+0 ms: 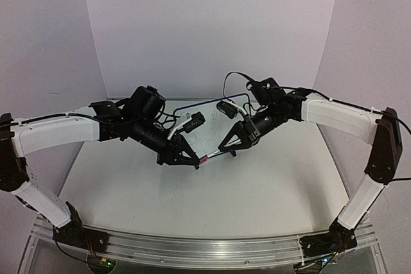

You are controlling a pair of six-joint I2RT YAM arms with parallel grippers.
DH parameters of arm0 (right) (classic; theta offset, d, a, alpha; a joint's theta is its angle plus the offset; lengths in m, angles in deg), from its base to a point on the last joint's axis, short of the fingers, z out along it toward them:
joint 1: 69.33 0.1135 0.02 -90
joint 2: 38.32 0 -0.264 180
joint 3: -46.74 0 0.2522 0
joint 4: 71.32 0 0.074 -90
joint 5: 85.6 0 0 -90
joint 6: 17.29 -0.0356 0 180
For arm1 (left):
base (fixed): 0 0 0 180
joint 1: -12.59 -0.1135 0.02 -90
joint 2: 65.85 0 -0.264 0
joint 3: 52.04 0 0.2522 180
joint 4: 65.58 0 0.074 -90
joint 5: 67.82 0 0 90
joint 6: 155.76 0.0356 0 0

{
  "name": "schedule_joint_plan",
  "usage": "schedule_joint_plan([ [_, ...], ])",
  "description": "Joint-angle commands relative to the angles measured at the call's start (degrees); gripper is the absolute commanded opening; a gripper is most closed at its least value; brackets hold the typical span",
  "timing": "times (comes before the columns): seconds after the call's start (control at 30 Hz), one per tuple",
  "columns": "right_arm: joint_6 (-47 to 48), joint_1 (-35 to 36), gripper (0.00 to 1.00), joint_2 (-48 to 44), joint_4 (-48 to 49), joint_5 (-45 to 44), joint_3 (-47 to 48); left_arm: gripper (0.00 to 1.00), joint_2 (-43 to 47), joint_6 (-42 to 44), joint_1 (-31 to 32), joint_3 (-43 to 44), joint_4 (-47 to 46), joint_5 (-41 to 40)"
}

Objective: Write a sentence on the whiteboard
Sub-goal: Insert the whiteboard marker without the cap into the pen cap.

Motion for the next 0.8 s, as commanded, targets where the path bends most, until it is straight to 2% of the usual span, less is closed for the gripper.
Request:
schedule_joint_plan([
  [0.0,1.76,1.05,0.00,2.28,-1.44,1.87,2.88,0.00,-1.13,1.54,0.29,4.31,0.02,1.20],
  [0.47,3.19,2.84,0.00,4.30,-1.96,0.32,2.82,0.00,-6.10,-1.09,0.33,9.36,-2.55,0.04],
  [0.77,3.71,4.02,0.00,5.72,-1.09,2.31,1.67,0.00,-7.20,-4.18,0.29,10.74,-10.27,-0.73],
])
